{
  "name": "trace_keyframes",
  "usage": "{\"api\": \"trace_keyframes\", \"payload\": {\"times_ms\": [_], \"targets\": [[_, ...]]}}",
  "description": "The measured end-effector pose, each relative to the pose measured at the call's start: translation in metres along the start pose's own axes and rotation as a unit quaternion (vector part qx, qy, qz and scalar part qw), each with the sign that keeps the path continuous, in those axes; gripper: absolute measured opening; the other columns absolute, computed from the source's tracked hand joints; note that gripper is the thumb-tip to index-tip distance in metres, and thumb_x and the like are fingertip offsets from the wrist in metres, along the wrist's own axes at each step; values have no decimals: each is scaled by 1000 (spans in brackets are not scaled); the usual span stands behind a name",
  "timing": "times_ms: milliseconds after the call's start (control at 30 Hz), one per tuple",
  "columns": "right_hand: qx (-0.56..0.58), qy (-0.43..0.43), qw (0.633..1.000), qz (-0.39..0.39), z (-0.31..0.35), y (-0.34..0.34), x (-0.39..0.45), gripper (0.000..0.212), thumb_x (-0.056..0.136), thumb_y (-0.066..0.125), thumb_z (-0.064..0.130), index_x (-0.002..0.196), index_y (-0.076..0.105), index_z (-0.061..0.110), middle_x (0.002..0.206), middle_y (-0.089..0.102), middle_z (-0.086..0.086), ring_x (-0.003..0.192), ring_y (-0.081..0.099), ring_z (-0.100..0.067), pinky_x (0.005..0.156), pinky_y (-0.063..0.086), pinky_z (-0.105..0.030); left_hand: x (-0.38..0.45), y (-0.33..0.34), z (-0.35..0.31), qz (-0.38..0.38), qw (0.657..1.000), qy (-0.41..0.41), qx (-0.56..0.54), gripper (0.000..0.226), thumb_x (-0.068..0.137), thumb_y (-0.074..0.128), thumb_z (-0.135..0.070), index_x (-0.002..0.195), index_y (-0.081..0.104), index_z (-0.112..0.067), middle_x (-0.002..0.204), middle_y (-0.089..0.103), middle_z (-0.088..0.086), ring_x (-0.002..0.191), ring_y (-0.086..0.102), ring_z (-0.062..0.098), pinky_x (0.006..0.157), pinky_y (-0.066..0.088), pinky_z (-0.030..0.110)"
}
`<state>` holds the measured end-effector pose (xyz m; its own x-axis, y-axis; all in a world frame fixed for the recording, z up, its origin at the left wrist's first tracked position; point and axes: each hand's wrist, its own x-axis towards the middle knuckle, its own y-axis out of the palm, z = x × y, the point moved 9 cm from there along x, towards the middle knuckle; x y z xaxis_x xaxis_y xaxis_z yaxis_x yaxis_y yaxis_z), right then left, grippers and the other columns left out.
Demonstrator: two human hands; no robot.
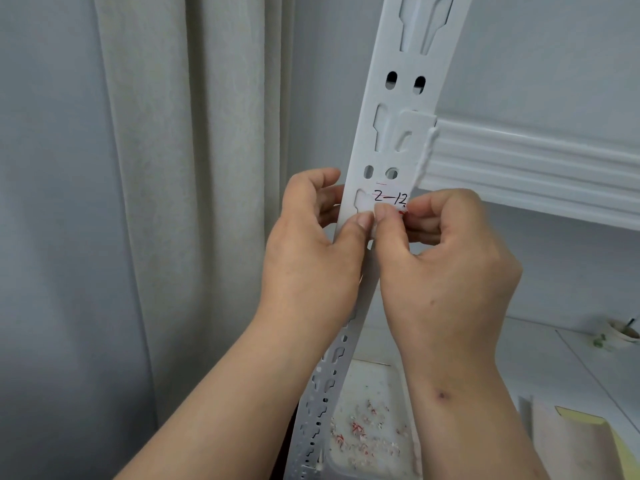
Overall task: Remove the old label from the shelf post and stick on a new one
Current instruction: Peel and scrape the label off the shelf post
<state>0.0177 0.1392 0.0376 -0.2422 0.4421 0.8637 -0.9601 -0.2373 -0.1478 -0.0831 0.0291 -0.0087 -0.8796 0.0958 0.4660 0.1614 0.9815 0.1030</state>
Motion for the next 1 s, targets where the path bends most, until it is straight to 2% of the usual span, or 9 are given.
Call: {"api": "trace_keyframes", "payload": {"times_ms": [367,567,667,767,900,1000], "targets": [[-10,-35,999,-32,2,-3,-2,13,83,68,25,80,63,14,73,69,6,67,67,-13,61,45,-26,-3,1,-4,-5,1000,10,16,23,92,69,-17,106,57,-30,106,72,-15,106,66,1,94,54,31],[-13,-48,998,-42,3,-3,-3,13,85,66,23,77,63,13,70,68,3,64,66,-16,59,45,-29,-2,-1,-2,-12,1000,3,18,26,90,71,-19,106,54,-29,108,71,-12,109,65,1,97,53,31],[-16,-50,997,-50,3,-6,-4,12,84,64,17,73,63,11,67,66,2,61,64,-16,56,43,-28,-1,-2,-1,-16,1000,4,23,28,89,73,-18,105,52,-29,109,71,-10,109,64,0,97,52,27],[-7,-41,998,-43,1,-7,-5,12,83,62,18,73,63,12,68,66,4,63,65,-15,58,46,-30,-1,-2,-1,-12,1000,0,27,29,89,73,-20,104,51,-31,110,70,-10,109,63,-1,96,52,25],[9,-10,999,-29,1,-3,-5,13,81,67,29,77,65,17,73,69,9,71,69,-13,64,55,-37,-1,-2,1,-10,999,-7,31,28,89,73,-23,107,52,-29,111,70,-10,110,63,-1,97,52,26],[-1,-12,999,-38,3,-3,-4,12,81,67,28,75,64,18,71,68,10,69,68,-12,62,55,-36,-1,-1,1,-6,1000,-14,22,27,89,73,-23,107,53,-28,110,70,-10,110,63,-1,97,52,28]]}}
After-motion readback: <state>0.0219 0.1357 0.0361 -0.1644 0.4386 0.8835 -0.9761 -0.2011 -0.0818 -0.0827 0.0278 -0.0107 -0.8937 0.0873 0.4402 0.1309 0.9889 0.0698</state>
